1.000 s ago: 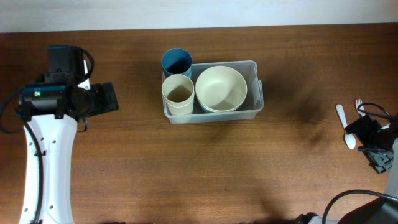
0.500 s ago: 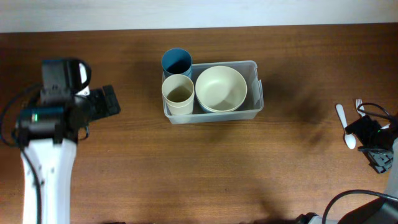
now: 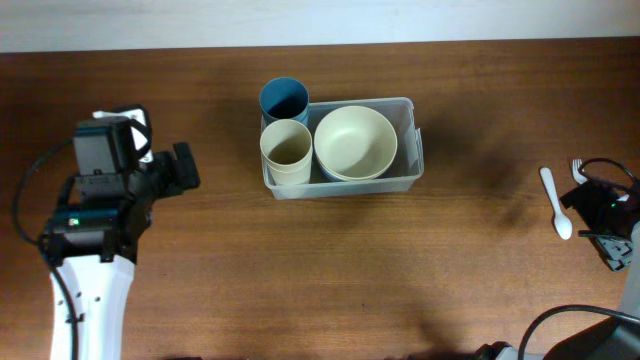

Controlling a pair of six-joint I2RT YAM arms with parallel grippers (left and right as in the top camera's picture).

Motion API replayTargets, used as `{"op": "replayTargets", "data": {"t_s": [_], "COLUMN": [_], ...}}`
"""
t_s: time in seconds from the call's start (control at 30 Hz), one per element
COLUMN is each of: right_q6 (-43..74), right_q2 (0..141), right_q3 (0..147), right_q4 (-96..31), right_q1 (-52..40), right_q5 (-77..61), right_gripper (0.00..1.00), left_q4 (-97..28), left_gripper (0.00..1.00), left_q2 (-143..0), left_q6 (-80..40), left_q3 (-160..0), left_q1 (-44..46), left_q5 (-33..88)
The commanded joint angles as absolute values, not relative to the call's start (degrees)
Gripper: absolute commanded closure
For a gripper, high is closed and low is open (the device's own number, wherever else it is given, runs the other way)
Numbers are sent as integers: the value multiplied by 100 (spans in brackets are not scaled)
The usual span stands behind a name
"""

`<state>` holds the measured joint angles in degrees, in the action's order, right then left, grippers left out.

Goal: Pack container
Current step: 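Release the cream cup and pull the left gripper back left, then move the right gripper over the white spoon and lower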

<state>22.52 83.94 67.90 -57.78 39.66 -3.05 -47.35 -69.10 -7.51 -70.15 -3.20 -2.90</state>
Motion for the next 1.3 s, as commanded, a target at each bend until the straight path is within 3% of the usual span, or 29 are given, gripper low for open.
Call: {"op": "replayTargets", "data": {"t_s": [0.0, 0.2, 0.4, 0.6, 0.7, 0.73, 0.87, 1.13, 1.27], "right_q6": [2300, 2300, 2268, 1194, 1177, 1177, 1151, -1310, -2043], "right_q2": [8390, 8390, 8390, 8433, 8482, 8486, 8486, 8530, 8639], "right_q3": [6792, 6792, 6792, 6792, 6792, 6792, 6792, 6770, 6770], "right_q4": [-5653, -5428, -5280, -4899, -4744, -4628, -4598, -4283, -4254], "right_q1": [3979, 3979, 3977, 3972, 3972, 3975, 3972, 3894, 3726], "right_q5": [-320, -320, -449, -843, -838, -753, -626, -2093, -2016], "right_gripper": [1, 1, 1, 0, 13, 1, 1, 1, 1], "left_q4": [-4383, -3454, -3321, -3356, -3367, -3367, -3367, -3367, -3367], "left_gripper": [0, 0, 0, 0, 0, 0, 0, 0, 0], "left_q2": [-6744, -6071, -5837, -5865, -5865, -5865, -5865, -5865, -5865], "left_q6": [-526, -421, -421, -421, -421, -421, -421, -421, -421], "left_q3": [-6545, -5769, -5717, -5717, -5717, -5717, -5717, -5717, -5717], "left_q1": [-353, -355, -353, -353, -353, -353, -353, -353, -353], "left_q5": [73, 67, 67, 67, 67, 67, 67, 67, 67]}}
